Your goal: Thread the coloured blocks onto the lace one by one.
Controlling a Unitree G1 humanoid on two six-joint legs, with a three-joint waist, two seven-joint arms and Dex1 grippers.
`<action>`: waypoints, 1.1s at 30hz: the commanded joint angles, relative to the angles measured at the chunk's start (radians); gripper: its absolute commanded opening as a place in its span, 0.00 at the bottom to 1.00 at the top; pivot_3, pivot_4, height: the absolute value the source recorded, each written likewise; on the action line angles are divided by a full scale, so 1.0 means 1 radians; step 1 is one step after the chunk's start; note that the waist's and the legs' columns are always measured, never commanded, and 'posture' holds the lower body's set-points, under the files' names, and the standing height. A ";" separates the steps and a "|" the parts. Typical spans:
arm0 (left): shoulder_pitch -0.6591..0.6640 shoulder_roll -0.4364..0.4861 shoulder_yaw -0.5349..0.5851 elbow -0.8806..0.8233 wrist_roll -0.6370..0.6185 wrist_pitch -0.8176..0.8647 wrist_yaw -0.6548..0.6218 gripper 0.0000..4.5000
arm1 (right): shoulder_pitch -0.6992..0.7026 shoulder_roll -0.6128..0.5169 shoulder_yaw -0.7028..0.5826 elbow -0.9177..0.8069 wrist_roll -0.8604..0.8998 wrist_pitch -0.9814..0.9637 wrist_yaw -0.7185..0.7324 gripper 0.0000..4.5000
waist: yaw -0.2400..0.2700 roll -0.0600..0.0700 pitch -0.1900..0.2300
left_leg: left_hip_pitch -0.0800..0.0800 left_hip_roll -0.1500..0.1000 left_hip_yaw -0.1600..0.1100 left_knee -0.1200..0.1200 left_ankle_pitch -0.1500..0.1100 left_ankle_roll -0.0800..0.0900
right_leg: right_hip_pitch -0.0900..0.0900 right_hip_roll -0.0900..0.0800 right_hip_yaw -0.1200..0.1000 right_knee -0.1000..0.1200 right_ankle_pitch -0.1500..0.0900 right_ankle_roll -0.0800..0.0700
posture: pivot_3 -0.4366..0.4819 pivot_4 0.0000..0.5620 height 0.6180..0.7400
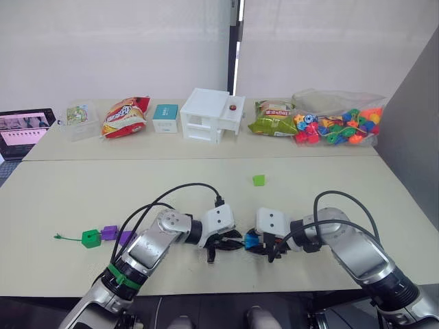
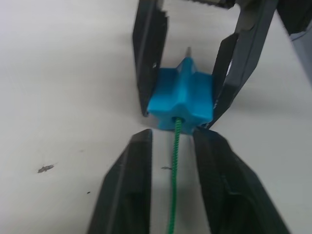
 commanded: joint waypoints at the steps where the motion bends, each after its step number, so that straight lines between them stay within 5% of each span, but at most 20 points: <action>1: -0.006 0.025 0.016 -0.057 -0.017 -0.002 -0.023 0.63 | 0.008 -0.005 -0.043 -0.043 0.041 0.031 -0.009 0.75 | 0.000 0.000 0.000 | 0.000 0.000 0.000 0.000 0.000 0.000 | 0.000 0.000 0.000 0.000 0.000 0.000 | 0.48 0.27 1.00; 4: -0.028 0.027 0.002 -0.041 0.016 -0.013 -0.006 0.85 | 0.021 -0.030 -0.076 -0.078 0.068 0.051 -0.005 0.99 | 0.001 0.000 0.000 | 0.000 0.000 0.000 0.000 0.000 0.000 | 0.000 0.000 0.000 0.000 0.000 0.000 | 0.48 0.27 1.00; 6: -0.050 0.001 -0.015 -0.011 0.028 -0.016 0.008 1.00 | 0.044 -0.062 -0.107 -0.101 0.086 0.052 0.002 1.00 | 0.005 0.000 0.000 | -0.001 0.000 0.000 0.000 0.000 0.000 | -0.001 0.000 0.000 0.000 0.000 0.000 | 0.48 0.27 1.00; 18: -0.085 -0.132 -0.092 0.123 0.074 -0.060 0.027 1.00 | 0.121 -0.154 -0.153 -0.046 0.091 -0.047 0.003 1.00 | 0.019 0.000 0.000 | -0.003 0.000 0.001 0.001 0.000 0.000 | -0.002 0.000 0.000 -0.001 0.000 0.000 | 0.48 0.27 1.00; 28: -0.078 -0.147 -0.085 0.122 0.064 -0.066 0.009 0.31 | 0.114 -0.148 -0.139 -0.019 0.093 -0.076 0.001 1.00 | 0.026 0.000 0.000 | -0.003 -0.001 0.001 0.001 0.000 0.000 | -0.001 0.000 0.000 -0.001 0.000 0.000 | 0.48 0.27 1.00; 33: -0.074 -0.134 -0.076 0.101 0.053 -0.058 -0.005 0.31 | 0.099 -0.133 -0.128 -0.003 0.094 -0.090 -0.001 0.75 | 0.024 0.000 0.000 | -0.003 0.000 0.001 0.001 0.000 0.000 | -0.002 0.000 0.000 -0.001 0.000 0.000 | 0.48 0.27 1.00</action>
